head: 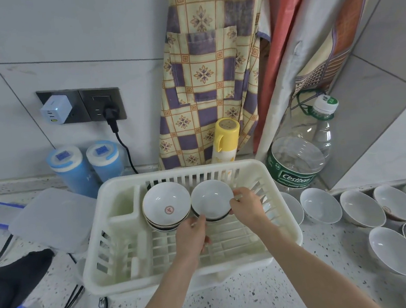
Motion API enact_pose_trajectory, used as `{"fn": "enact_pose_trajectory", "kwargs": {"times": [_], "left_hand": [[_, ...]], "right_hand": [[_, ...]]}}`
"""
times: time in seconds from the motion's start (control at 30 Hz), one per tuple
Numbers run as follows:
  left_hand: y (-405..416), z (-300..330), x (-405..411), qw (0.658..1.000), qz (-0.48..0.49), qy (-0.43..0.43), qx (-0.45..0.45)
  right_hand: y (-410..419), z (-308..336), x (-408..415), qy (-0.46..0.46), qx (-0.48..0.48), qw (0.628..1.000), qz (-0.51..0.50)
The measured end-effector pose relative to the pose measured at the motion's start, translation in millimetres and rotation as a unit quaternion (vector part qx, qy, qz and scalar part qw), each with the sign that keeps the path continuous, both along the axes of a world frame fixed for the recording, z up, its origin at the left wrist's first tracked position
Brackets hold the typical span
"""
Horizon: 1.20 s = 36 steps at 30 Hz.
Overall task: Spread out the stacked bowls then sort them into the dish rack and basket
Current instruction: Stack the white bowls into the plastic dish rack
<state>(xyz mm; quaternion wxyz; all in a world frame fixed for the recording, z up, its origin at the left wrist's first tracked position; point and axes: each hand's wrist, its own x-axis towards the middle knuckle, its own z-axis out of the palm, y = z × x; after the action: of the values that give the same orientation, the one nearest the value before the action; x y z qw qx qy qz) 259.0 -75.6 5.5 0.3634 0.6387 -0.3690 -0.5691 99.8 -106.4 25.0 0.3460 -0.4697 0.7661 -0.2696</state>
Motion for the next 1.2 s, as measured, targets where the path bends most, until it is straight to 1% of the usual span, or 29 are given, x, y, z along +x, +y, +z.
{"fn": "enact_pose_trajectory", "kwargs": {"times": [0.1, 0.33, 0.53, 0.67, 0.8, 0.9, 1.03, 1.2], "left_hand": [[0, -2, -1, 1.0, -0.003, -0.002, -0.011], [2, -2, -1, 1.0, -0.003, -0.002, -0.017], [4, 0, -1, 1.0, -0.02, -0.008, -0.016], [4, 3, -1, 0.998, -0.056, -0.039, -0.005], [11, 11, -1, 0.993, -0.095, -0.063, -0.016], [23, 21, 0, 0.989, -0.109, -0.091, -0.039], [39, 41, -6, 0.986, -0.126, -0.101, -0.041], [69, 70, -33, 0.984, -0.153, -0.06, -0.067]], "right_hand": [[2, 1, -2, -0.018, 0.003, 1.0, -0.003], [3, 2, -5, -0.113, 0.033, 0.992, -0.043], [3, 8, -5, -0.163, 0.052, 0.983, -0.061], [6, 13, -4, -0.164, 0.054, 0.984, -0.05], [15, 26, -5, -0.139, 0.053, 0.989, -0.017], [29, 37, -11, -0.154, 0.027, 0.988, -0.009], [55, 54, -25, -0.235, -0.048, 0.971, -0.022], [95, 66, -56, -0.286, -0.114, 0.95, -0.049]]}}
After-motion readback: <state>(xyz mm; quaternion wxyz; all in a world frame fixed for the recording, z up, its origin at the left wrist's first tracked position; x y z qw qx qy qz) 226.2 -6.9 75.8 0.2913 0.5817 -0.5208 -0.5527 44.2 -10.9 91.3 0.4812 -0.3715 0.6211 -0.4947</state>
